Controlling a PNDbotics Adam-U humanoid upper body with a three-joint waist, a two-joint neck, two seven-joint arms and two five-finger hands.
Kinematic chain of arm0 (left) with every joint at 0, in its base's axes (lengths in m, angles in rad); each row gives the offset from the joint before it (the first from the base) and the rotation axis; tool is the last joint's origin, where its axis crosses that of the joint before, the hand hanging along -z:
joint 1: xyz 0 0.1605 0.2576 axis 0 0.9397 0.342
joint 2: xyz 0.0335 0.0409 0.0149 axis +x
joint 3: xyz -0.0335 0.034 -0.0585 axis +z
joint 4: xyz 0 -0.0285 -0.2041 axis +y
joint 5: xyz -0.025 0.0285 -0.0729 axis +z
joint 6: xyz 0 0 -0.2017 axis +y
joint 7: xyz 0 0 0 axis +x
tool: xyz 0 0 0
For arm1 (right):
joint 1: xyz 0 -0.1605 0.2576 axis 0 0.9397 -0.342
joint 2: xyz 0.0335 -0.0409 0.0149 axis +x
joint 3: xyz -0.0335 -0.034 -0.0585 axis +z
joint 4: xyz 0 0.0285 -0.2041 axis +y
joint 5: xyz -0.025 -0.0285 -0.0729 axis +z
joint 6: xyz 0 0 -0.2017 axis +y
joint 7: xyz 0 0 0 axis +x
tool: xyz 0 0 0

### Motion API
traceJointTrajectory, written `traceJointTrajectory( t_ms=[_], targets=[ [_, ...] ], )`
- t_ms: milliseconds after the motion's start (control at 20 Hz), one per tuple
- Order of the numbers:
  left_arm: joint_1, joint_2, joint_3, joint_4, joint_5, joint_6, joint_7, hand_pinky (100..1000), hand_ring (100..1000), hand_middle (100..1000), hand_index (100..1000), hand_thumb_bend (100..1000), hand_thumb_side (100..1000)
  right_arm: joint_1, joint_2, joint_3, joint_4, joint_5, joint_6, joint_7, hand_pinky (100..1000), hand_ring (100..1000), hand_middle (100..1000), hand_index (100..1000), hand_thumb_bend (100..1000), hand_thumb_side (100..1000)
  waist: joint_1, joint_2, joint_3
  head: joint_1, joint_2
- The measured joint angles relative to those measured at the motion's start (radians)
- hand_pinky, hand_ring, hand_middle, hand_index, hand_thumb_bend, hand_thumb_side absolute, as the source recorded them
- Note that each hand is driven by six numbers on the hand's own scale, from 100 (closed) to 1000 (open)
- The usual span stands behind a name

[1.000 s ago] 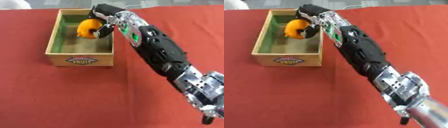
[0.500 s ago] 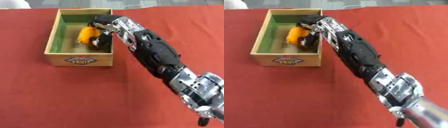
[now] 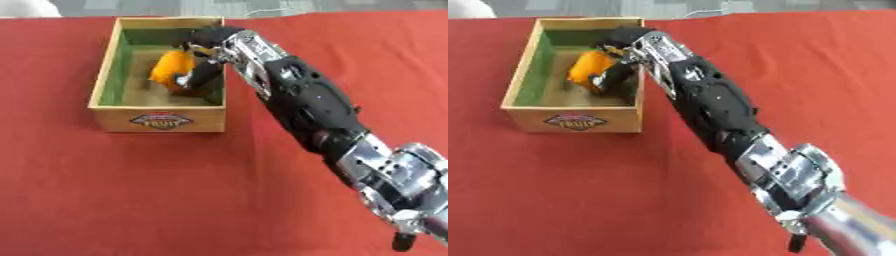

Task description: Pick up objects on the table and place them in the box.

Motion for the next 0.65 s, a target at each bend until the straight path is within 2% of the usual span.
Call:
traceJointTrajectory(
  t_ms=[250,450,500,550,600,650],
  targets=[
    [0.002,0.000,0.000,0.000,0.000,0.000,0.000,611,651,716,851,147,935,-0.015,-0.016,-0.003,-0.057,-0.032,0.023,0.008,917,947,860,1000,526,788,0.000,-0.004,-0.004,0.001,0.001],
    [0.004,0.000,0.000,0.000,0.000,0.001,0.000,611,651,715,851,149,936,-0.034,-0.037,-0.009,-0.106,-0.064,0.037,0.003,913,939,857,1000,476,799,0.003,-0.010,-0.011,0.004,0.002],
    [0.004,0.000,0.000,0.000,0.000,0.001,0.000,611,651,715,851,150,937,-0.037,-0.047,-0.013,-0.127,-0.075,0.041,-0.002,904,927,852,1000,425,799,0.004,-0.013,-0.012,0.005,0.002],
    [0.005,0.000,0.000,0.000,0.000,0.001,0.000,611,651,715,851,150,937,-0.039,-0.058,-0.014,-0.148,-0.088,0.045,-0.007,904,927,852,1000,425,799,0.004,-0.014,-0.013,0.007,0.004],
    [0.006,0.000,0.000,0.000,-0.001,0.001,0.000,611,651,716,851,151,936,-0.040,-0.070,-0.015,-0.171,-0.100,0.051,-0.013,896,916,839,1000,326,814,0.005,-0.014,-0.014,0.009,0.007],
    [0.008,0.000,0.000,0.000,-0.001,0.001,0.001,611,651,715,851,151,937,-0.040,-0.081,-0.019,-0.194,-0.114,0.056,-0.021,894,910,828,1000,273,829,0.006,-0.014,-0.017,0.010,0.010]
  ],
)
